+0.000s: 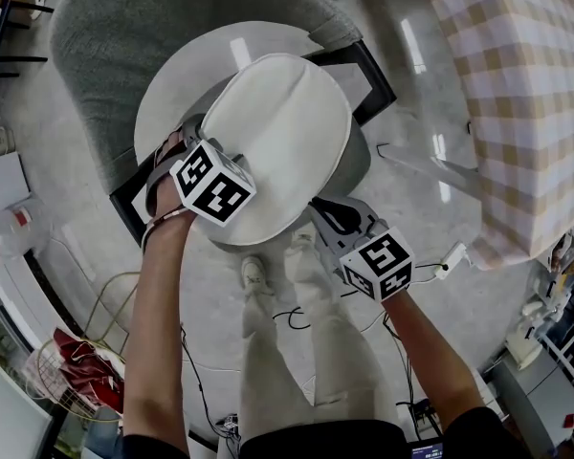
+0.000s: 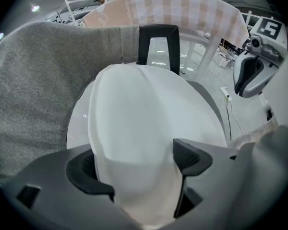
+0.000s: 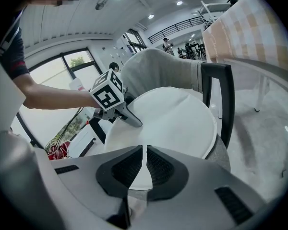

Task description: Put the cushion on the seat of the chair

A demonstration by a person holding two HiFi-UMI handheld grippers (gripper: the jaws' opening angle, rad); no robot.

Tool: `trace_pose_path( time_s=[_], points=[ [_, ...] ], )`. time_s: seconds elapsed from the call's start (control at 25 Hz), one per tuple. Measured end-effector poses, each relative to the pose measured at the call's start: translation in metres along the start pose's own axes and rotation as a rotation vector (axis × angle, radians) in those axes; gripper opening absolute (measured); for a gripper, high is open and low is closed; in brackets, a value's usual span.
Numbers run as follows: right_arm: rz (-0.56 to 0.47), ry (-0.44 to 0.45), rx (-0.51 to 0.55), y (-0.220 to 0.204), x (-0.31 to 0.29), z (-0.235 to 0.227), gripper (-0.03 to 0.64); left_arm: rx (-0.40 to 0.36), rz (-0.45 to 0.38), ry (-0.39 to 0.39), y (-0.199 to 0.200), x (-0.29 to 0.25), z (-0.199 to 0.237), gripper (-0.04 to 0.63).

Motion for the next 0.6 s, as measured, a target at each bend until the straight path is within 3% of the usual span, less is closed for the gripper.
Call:
trace_pose_path(
  time_s=[0.36, 0.52, 0.6],
  points=[
    [0.018, 0.002, -0.01, -0.008, -0.005, -0.008, 0.021, 0.043, -0.012, 0.034, -0.005, -0.01, 0.008, 0.448],
    [0.016, 0.003, -0.016, -0.008, -0.009, -0.011, 0.021, 0.024, -0.042, 0.142, -0.003, -0.014, 0.009, 0.471],
    [0.018, 0.004, -0.016, -0.009, -0.012, -0.012, 0.021, 0.009, -0.046, 0.16, -0.002, -0.02, 0.004, 0.471]
  ],
)
Point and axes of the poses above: the fingertips, and each gripper's own axes: x backward along the fingers, z to its left, y out of its top, the point moved 8 cm from there along x, backward along the fingers, and after that the axes turned 7 degrees about -y, right-handed, at the moved point
